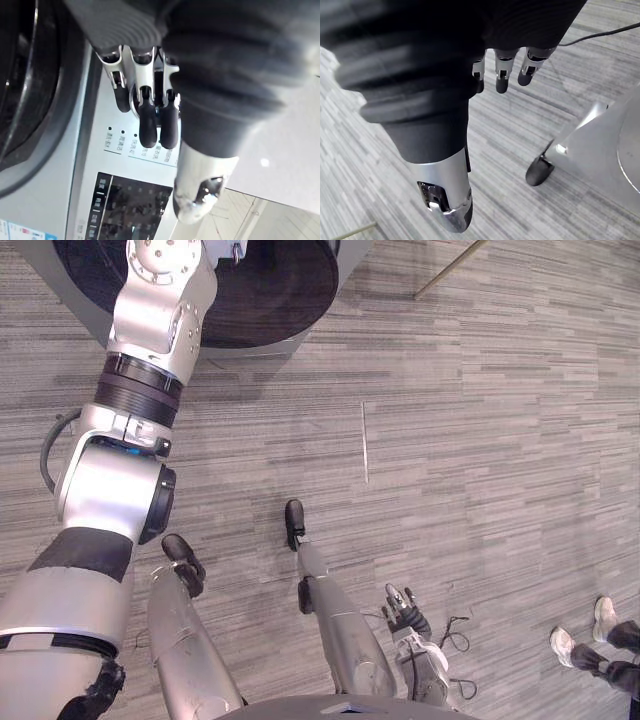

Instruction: Pick up the laundry basket with both hands and put the clothes into the washing machine.

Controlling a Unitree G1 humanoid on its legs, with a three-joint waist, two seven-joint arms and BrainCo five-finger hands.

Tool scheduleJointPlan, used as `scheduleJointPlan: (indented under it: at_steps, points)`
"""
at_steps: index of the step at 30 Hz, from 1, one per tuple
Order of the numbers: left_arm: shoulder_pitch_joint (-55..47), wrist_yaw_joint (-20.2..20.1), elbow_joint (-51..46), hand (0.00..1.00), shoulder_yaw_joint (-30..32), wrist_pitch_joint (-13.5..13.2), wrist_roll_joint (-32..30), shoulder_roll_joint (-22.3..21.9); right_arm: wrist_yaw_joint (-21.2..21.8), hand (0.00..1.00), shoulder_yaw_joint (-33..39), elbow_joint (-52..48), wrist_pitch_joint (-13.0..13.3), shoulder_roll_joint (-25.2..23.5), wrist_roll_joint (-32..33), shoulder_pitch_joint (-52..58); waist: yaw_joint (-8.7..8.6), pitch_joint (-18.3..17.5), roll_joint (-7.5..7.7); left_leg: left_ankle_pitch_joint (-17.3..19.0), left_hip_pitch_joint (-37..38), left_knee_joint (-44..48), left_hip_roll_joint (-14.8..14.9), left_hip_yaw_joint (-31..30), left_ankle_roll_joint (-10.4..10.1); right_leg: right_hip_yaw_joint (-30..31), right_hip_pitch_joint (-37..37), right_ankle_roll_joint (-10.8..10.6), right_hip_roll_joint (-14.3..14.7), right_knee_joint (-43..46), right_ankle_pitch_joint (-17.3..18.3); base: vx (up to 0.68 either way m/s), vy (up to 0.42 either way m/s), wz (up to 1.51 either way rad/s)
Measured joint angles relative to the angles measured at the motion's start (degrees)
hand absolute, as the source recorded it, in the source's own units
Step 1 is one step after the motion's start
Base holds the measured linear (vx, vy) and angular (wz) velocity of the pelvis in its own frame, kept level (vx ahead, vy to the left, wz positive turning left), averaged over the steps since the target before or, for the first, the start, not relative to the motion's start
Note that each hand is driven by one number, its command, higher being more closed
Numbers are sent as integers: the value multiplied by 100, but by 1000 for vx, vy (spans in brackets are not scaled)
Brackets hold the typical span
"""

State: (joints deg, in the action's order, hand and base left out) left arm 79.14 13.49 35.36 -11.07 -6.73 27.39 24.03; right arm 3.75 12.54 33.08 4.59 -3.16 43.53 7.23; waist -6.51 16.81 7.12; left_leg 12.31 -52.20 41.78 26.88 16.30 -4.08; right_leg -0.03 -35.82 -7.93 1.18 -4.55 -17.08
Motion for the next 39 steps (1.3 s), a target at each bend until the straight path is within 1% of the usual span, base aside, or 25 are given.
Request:
scheduleJointPlan:
  at_steps: [2,3,4,7,9,10,11,14,17,18,21,22,24,26,28,29,30,31,32,33,34,35,36,38,39]
  points:
    - [-568,71,-519,0,393,-249,27,-79,7,0,-7,-22,10,3,-4,58,27,0,0,-31,-3,-31,-27,-73,-7,-86,53,29,1,0,23,-7,-46,26]
    - [-1132,143,-925,0,727,-423,131,-195,9,0,-16,-23,14,5,-5,112,58,-1,0,-100,31,-101,-67,-126,11,-215,140,94,-14,0,66,9,-46,38]
    - [-1393,190,-1100,0,846,-479,164,-284,9,0,-17,-21,14,6,-5,124,68,-1,-1,-125,51,-134,-102,-190,0,-265,189,106,-18,0,86,22,-45,54]
    - [-2663,423,-1876,0,1086,-704,283,-704,2,0,-21,-55,35,10,-5,198,250,-12,15,-252,284,-401,-292,-316,-21,-461,448,156,-108,26,222,41,-48,53]
    - [-3932,532,-2532,0,1071,-842,272,-1307,-6,0,-69,-66,46,11,-7,194,437,-29,36,-332,637,-647,-469,-379,-37,-632,752,179,-205,121,408,66,-42,57]
    - [-4243,533,-2651,0,1030,-853,272,-1471,-6,0,-68,-66,52,11,-7,193,478,-33,40,-350,744,-713,-522,-381,-39,-681,832,175,-238,166,462,105,-26,59]
    - [-4968,521,-2854,0,808,-886,263,-1796,-17,0,-67,-56,68,11,-7,194,572,-74,55,-379,1044,-892,-639,-379,-48,-730,1033,171,-326,274,611,91,-15,44]
    - [-5943,355,-2781,0,488,-853,-96,-2081,-54,0,-63,-2,77,12,-11,190,619,-285,56,-435,1480,-1167,-834,-368,-53,-857,1309,158,-488,490,869,100,-13,43]
    - [-6798,-81,-2174,0,346,-667,-178,-2261,-78,0,-55,288,69,13,-76,193,676,-565,26,-532,2199,-1616,-1111,-342,-60,-1004,1791,121,-709,696,1163,104,-18,44]
    - [-7088,-276,-1822,0,361,-597,-213,-2311,-122,0,-43,435,65,14,-119,205,699,-776,5,-576,2409,-1812,-1222,-332,-64,-1042,1900,95,-808,793,1284,93,-11,37]
    - [-7463,-646,-593,0,362,-302,-339,-2345,-151,0,135,628,25,28,-124,184,757,-1119,-150,-736,2915,-2274,-1493,-307,-52,-1166,2227,69,-1029,845,1435,70,0,33]
    - [-7551,-724,-52,0,385,-174,-625,-2339,-179,0,234,771,16,50,-170,140,768,-1292,-217,-827,3073,-2507,-1615,-276,-36,-1171,2268,49,-1119,863,1473,23,10,17]
    - [-7652,-831,672,0,480,-44,-1212,-2303,-188,0,277,1091,-1,168,-359,58,765,-1415,-312,-972,3384,-2866,-1788,-226,-21,-1174,2409,37,-1238,861,1514,33,15,13]
    - [-7786,-888,1388,0,715,55,-1446,-2296,-198,0,504,1446,-39,185,-412,35,704,-1495,-396,-1058,3762,-3150,-1941,-217,-15,-1189,2624,9,-1334,930,1611,37,23,12]
    - [-7914,-895,1863,0,868,115,-1481,-2261,-192,0,709,1759,-116,185,-546,46,617,-1499,-398,-1016,4084,-3237,-2039,-221,-20,-1185,2786,79,-1425,1206,1854,32,33,9]
    - [-8001,-895,2084,0,911,160,-1676,-2217,-189,0,866,1885,-151,171,-565,88,571,-1488,-373,-885,4270,-3225,-2097,-217,3,-1160,2815,195,-1548,1571,2063,19,41,5]
    - [-8040,-897,2194,0,943,172,-1759,-2214,-187,0,916,1954,-153,174,-565,101,547,-1482,-366,-844,4373,-3231,-2127,-216,7,-1147,2803,242,-1598,1796,2128,-20,10,-5]
    - [-8055,-901,2304,0,1028,185,-1836,-2236,-185,0,1023,2033,-201,203,-563,121,501,-1441,-414,-809,4554,-3296,-2080,-211,23,-984,2566,421,-1598,2584,2122,-53,21,-15]
    - [-8082,-935,2467,0,1104,220,-1862,-2219,-173,0,1076,2025,-220,226,-555,158,458,-1397,-507,-806,4758,-3350,-1954,-194,19,-633,2167,919,-1463,3488,1774,-51,27,-18]
    - [-8076,-954,2529,0,1130,235,-1873,-2201,-176,0,1071,2027,-221,225,-554,154,428,-1361,-634,-806,4913,-3401,-1882,-189,20,-475,2027,1067,-1383,3811,1582,2,51,-22]
    - [-8060,-1017,2588,0,1271,255,-1898,-2182,-175,0,1063,2028,-221,247,-551,132,386,-1288,-646,-783,5102,-3407,-1777,-67,48,-261,1780,879,-1354,4360,1501,-20,9,-27]
    - [-8071,-1000,2614,0,1379,265,-1960,-2128,-175,0,1017,2062,-239,238,-557,154,395,-1298,-579,-758,5181,-3408,-1737,26,42,-199,1660,690,-1365,4458,1694,-1,-35,-43]
    - [-8069,-1002,2648,0,1457,272,-2102,-2064,-174,0,1000,2163,-233,230,-559,127,411,-1276,-520,-745,5295,-3468,-1682,160,29,-222,1560,704,-1407,4201,1932,-11,-54,-40]
    - [-8074,-1003,2714,0,1515,274,-2093,-2047,-194,0,1025,2298,-233,239,-563,105,403,-1282,-533,-728,5331,-3546,-1552,306,1,-293,1594,632,-1422,3483,1981,84,-102,-22]
    - [-8070,-1003,2709,0,1571,273,-2082,-2049,-198,0,1060,2420,-233,257,-555,92,406,-1283,-522,-699,5356,-3626,-1501,388,-44,-421,1599,618,-1514,2902,1978,166,-161,-18]
